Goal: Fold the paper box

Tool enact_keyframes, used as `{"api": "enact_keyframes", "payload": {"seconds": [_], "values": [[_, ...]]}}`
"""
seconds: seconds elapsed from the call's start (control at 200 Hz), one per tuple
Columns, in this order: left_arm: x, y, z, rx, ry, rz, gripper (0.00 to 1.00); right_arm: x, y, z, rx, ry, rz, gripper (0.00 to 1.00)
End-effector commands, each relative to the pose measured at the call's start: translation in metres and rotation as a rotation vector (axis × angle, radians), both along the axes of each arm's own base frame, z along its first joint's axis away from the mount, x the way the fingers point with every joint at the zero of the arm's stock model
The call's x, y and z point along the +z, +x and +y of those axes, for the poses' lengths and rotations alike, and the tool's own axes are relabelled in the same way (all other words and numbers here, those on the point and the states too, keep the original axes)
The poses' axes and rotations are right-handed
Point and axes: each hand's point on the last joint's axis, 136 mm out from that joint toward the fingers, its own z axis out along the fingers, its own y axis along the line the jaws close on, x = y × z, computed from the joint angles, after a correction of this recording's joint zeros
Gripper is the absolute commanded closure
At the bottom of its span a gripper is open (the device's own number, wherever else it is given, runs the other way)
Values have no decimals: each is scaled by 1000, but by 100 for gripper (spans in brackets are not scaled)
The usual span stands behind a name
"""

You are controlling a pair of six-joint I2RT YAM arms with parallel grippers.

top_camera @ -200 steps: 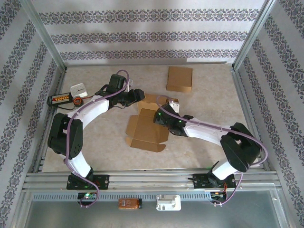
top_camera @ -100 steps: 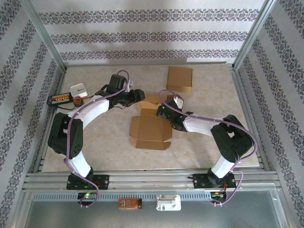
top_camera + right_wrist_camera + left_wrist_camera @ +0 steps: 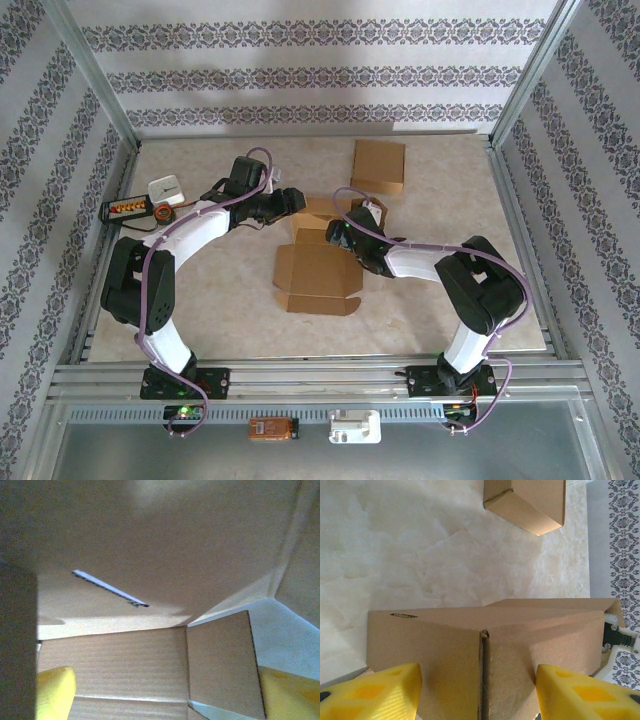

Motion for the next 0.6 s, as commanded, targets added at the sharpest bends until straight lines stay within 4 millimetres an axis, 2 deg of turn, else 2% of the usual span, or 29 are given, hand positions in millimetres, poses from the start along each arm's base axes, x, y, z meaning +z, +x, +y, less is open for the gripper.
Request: {"api": "enact_keyframes", "payload": {"seconds": [0.0,0.1,0.235,0.415,0.515,0.595], "values": [[-6,-1,1,-9,18,3,39,10,4,15,68,64,-47,14],[-6,0,1,-8,14,5,39,15,1,29,115,108,-63,16],[-6,0,0,-9,8,7,39,9,-4,42,163,113,-47,17],[-6,0,0,-5,7,6,39,-10,-11,51,185,131,6,18],[-6,0,0,-5,8,6,39,-9,-12,53,199,129,5,18],[-7,0,1,-3,10,9,39,1,-13,50,205,124,-16,18]]}}
